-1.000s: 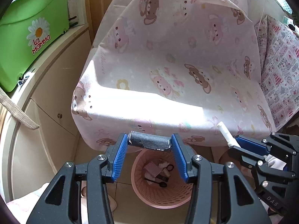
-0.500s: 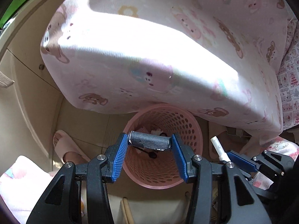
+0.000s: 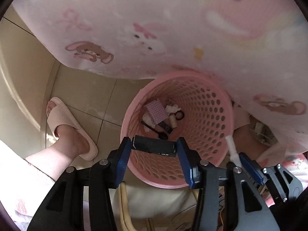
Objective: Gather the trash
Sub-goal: 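Carry cylinder and white stick over the pink basket and open both grippers, then raise both open tools up away from the basket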
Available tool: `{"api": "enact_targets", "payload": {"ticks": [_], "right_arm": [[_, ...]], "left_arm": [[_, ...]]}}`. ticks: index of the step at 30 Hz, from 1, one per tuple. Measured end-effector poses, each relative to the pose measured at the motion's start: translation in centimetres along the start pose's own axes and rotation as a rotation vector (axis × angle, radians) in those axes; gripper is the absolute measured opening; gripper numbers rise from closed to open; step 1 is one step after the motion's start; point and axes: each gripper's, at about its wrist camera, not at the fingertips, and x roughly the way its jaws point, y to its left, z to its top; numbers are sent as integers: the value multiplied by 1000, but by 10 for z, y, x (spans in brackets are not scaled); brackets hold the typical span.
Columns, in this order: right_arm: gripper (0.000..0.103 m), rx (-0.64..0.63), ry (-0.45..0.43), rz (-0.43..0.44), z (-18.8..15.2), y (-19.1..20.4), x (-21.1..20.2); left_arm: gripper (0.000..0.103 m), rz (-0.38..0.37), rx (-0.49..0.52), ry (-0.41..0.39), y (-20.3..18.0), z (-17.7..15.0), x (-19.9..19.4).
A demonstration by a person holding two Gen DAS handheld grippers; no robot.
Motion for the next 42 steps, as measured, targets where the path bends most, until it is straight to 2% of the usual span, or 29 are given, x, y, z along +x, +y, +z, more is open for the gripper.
{"api": "enact_targets", "payload": {"ticks": [6,12,16,22,24,26,28,31,34,36,38,42], "right_arm": [[16,4,35,5,-4,0,11],[16,-11,31,-2,-5,5,15],[16,-24,42,0,-3,9,16],[16,-10,61,11,0,4,17],[20,-6,60,8,2,2,15],[35,6,49,6,2,0,12],[37,34,24,-15,3,-3,5],[37,70,-9,-15,7,-10,-9],[37,105,-51,0,9,-16,-30],[39,112,-85,1,10,-18,-45],[47,122,-147,5,8,-20,-66],[53,151,-268,-4,3,-28,-106]], "left_arm": [[47,38,-4,69,3,-3,27],[48,50,9,69,1,-5,31],[59,58,-1,74,1,-6,32],[64,47,-9,25,5,-5,16],[64,46,-2,4,3,-6,8],[72,46,4,-14,2,-7,0],[77,41,4,-32,2,-8,-10],[78,62,19,-94,0,-12,-31],[78,113,45,-192,-6,-18,-56],[78,117,64,-261,-7,-23,-75],[78,111,78,-325,-7,-28,-95],[80,97,97,-461,-4,-44,-134]]}}
